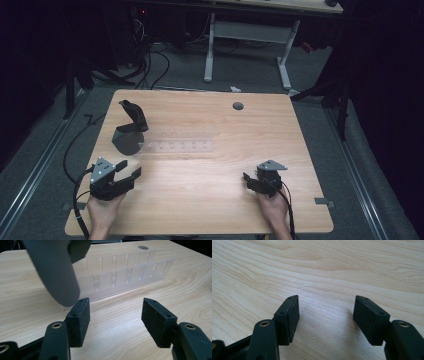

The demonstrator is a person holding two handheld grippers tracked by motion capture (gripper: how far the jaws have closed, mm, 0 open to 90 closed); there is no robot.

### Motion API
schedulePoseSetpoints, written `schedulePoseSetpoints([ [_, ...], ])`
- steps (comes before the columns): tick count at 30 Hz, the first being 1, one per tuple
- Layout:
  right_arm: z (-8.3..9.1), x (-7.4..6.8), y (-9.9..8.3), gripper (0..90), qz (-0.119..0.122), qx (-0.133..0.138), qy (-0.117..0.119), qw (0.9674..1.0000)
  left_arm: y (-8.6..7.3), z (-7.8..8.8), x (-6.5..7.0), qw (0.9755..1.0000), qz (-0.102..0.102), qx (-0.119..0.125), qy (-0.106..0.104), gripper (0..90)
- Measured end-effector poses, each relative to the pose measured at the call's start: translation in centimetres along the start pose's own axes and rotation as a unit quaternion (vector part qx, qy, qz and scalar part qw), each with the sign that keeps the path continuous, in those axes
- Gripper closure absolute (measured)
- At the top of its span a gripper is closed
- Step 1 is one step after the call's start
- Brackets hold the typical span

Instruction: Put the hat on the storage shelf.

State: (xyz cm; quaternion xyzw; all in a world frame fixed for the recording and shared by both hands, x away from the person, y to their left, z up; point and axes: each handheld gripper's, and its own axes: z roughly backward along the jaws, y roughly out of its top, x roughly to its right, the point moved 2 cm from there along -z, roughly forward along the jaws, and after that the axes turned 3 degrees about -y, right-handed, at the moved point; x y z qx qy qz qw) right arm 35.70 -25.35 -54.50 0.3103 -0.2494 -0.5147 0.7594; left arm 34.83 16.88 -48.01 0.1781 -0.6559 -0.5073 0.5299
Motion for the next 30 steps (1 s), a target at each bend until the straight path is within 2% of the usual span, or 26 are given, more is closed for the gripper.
schedulePoseSetpoints([
  [9,0.0,0.0,0.0,38.0,0.0,0.0,0.0,1.0,-1.4,-0.7,1.6,0.9993,0.003,-0.026,-0.028,40.4],
  [16,0.0,0.0,0.0,37.9,0.0,0.0,0.0,1.0,-2.1,-1.6,2.6,0.9982,0.001,-0.037,-0.047,40.7],
  [23,0.0,0.0,0.0,37.9,0.0,0.0,0.0,1.0,-3.0,-2.6,3.2,0.9968,0.007,-0.053,-0.059,40.9],
  [30,0.0,0.0,0.0,37.9,0.0,0.0,0.0,1.0,-3.5,-3.5,3.4,0.9958,0.013,-0.067,-0.062,40.9],
])
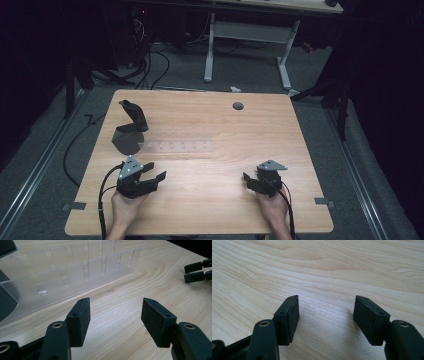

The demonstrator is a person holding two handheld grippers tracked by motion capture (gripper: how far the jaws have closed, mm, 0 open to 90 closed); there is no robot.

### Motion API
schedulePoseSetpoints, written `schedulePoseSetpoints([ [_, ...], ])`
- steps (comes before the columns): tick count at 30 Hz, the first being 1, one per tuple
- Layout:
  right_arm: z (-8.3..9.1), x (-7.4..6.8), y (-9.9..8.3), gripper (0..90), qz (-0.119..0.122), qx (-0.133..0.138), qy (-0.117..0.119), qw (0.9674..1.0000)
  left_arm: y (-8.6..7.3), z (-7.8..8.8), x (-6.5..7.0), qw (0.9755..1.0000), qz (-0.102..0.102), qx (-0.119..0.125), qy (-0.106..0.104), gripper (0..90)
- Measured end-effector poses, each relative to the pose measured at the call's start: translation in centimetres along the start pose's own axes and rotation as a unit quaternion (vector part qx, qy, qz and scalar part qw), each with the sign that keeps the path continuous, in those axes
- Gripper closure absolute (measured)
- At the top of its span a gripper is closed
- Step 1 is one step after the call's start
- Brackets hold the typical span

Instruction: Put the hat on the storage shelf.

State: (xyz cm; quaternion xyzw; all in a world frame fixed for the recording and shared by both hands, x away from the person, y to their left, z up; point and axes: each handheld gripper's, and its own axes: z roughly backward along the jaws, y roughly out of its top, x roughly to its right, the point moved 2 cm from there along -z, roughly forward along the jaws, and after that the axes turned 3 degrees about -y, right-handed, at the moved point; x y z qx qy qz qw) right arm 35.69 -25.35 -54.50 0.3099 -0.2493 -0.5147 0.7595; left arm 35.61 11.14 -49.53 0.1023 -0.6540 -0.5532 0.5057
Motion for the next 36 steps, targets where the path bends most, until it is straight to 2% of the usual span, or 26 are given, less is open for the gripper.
schedulePoseSetpoints([
  [15,0.0,0.0,0.0,37.9,0.0,0.0,0.0,1.0,-1.9,-2.5,-0.3,0.9992,-0.01,-0.038,0.011,41.0],
  [32,0.0,0.0,0.0,37.9,0.0,0.0,0.0,1.0,-3.3,-3.9,-1.0,0.9975,-0.026,-0.055,0.037,40.3],
  [36,0.0,0.0,0.0,37.9,0.0,0.0,0.0,1.0,-3.7,-4.1,-1.3,0.9966,-0.037,-0.057,0.046,39.7],
])
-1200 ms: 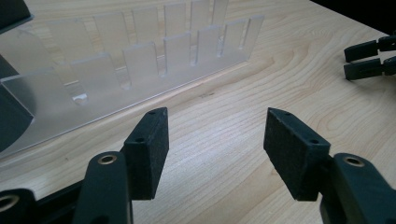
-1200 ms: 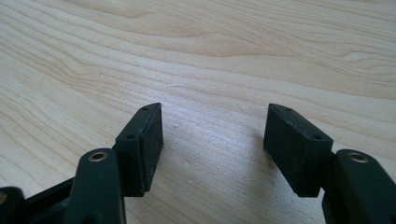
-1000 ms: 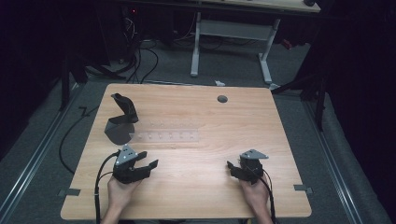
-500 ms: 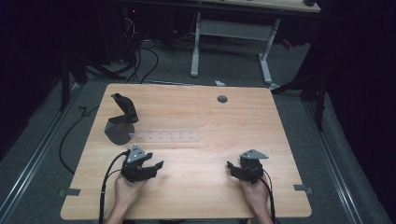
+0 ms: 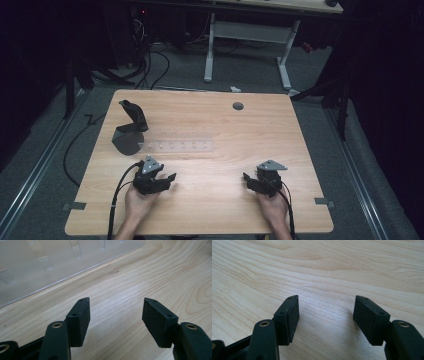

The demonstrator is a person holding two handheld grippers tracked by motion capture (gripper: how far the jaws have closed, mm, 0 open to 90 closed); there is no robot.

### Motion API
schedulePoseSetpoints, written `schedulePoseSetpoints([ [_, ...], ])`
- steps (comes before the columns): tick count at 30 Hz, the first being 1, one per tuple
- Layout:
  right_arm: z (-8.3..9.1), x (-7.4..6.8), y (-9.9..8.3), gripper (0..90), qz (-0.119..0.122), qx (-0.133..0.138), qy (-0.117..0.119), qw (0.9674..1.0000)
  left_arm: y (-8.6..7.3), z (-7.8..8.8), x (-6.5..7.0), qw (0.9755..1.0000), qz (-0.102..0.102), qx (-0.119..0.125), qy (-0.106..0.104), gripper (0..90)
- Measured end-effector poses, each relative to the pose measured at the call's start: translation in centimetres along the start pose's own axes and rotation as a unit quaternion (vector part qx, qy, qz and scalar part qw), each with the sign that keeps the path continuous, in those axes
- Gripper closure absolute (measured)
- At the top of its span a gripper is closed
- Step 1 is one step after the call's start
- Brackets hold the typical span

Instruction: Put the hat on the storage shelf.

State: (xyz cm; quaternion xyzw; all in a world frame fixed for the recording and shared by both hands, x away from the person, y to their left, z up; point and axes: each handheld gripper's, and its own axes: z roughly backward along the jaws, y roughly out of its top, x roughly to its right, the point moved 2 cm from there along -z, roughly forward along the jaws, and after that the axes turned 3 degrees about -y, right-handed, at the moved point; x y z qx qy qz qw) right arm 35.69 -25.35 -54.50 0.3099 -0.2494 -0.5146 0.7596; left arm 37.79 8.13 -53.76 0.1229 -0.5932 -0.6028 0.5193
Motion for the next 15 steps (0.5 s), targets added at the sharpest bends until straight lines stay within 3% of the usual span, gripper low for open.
schedulePoseSetpoints([
  [6,0.0,0.0,0.0,37.9,0.0,0.0,0.0,1.0,-1.0,-0.8,-0.3,0.9993,-0.024,-0.013,0.025,37.5],
  [15,0.0,0.0,0.0,37.8,0.0,0.0,0.0,1.0,-1.3,-1.0,-0.4,0.9993,-0.023,-0.014,0.025,34.2],
])
